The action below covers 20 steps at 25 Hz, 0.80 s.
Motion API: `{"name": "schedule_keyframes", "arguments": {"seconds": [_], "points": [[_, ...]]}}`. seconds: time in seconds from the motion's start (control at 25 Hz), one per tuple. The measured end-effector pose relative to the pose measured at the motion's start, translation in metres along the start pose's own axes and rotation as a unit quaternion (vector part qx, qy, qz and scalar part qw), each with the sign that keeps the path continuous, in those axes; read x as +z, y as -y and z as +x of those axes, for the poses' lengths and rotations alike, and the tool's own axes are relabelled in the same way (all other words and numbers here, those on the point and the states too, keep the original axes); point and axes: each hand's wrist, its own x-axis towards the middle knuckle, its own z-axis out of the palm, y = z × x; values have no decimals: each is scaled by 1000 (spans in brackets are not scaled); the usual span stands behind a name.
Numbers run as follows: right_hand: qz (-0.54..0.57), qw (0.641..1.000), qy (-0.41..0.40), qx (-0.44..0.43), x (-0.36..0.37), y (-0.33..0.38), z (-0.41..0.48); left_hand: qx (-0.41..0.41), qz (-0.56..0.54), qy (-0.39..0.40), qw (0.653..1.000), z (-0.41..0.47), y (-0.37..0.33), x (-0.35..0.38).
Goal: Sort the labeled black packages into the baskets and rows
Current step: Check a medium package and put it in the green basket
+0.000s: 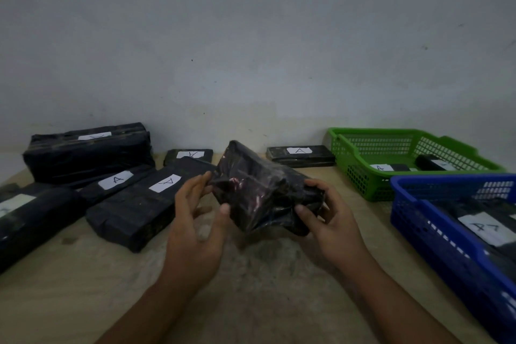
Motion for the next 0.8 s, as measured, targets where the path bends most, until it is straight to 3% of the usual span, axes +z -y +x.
{"name": "schedule_keyframes", "arguments": {"seconds": [0.12, 0.24, 0.32, 0.52, 0.68, 0.8], "points": [[103, 992, 2, 67, -3, 4, 2, -87, -52, -69, 993, 8, 2, -4], [246, 955, 5, 163, 0, 23, -2, -193, -166, -27, 967, 15, -1, -6], [287, 937, 4, 200, 4, 39, -6, -204, -162, 16, 965, 13, -14, 0], [153, 960, -38, 231, -13, 70, 2, -199, -141, 38, 969, 21, -52, 28], [137, 976, -62, 160, -52, 102, 21, -198, -170, 67, 963, 53, -75, 66], [28, 991, -84, 99, -90, 121, 39, -187, -225, 85, 953, 78, -91, 109]]}}
